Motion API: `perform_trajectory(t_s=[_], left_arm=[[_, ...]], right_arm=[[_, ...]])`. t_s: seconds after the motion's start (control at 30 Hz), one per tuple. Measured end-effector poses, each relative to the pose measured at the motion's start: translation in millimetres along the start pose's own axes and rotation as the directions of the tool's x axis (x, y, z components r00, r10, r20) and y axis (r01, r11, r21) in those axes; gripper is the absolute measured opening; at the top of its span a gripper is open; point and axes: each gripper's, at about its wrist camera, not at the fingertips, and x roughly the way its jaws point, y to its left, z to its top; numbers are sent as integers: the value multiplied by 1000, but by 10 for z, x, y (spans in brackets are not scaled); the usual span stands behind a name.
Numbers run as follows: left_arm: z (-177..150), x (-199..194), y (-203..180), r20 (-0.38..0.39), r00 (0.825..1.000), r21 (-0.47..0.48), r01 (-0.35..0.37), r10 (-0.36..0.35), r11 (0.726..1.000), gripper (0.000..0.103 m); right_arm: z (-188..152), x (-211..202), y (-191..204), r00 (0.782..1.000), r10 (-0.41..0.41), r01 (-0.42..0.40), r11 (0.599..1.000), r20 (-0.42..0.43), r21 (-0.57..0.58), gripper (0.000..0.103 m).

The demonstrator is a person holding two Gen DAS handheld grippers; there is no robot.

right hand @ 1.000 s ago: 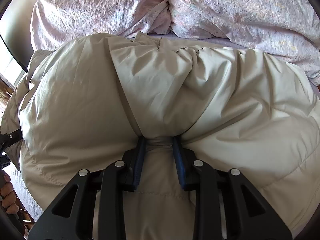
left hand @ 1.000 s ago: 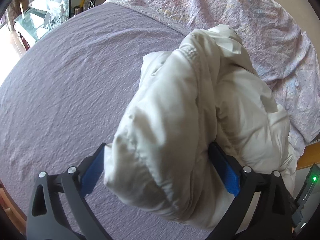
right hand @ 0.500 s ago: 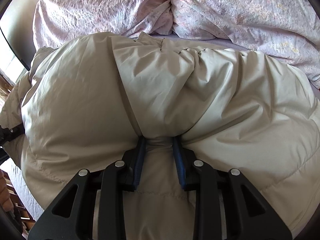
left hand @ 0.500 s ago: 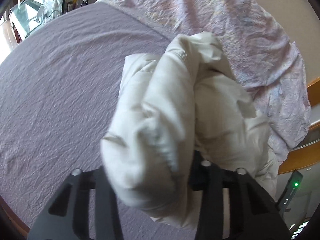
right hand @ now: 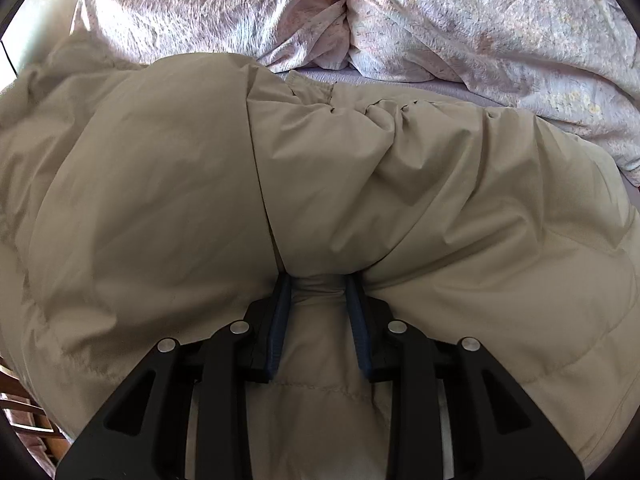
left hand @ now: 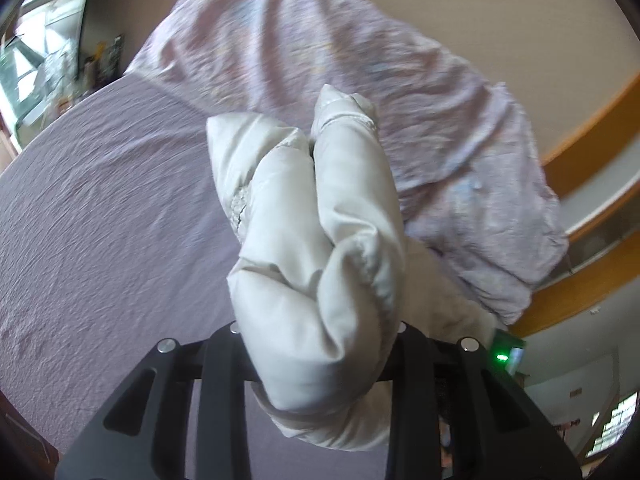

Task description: Fold large clothes

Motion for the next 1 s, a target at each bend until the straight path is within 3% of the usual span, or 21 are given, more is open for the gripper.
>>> perform_trajectory(t_s=[0.17, 0.4, 0.67, 0.87, 1.0], left_arm=[[-83, -67, -474, 7, 997, 84, 71, -72, 994, 29], [-367, -78, -1133, -37, 982, 211, 191, -187, 959, 29], [-785, 66, -1729, -84, 973, 316, 232, -217, 920, 30], [-1058, 252, -2055, -131, 966, 356, 256, -223, 899, 30], [-1246, 398, -2296, -171, 960, 379, 273, -223, 884, 30]], right_arm=[[11, 0, -38, 1000, 19, -19, 1000, -4, 1, 30], [45, -3, -187, 997, 79, -79, 996, -24, 32, 30], [-11, -212, -579, 987, 161, -160, 986, -18, 55, 30], [-195, -628, -1133, 989, 122, -130, 987, 88, 91, 31], [-298, -864, -1514, 989, 33, -50, 991, 142, 121, 42]])
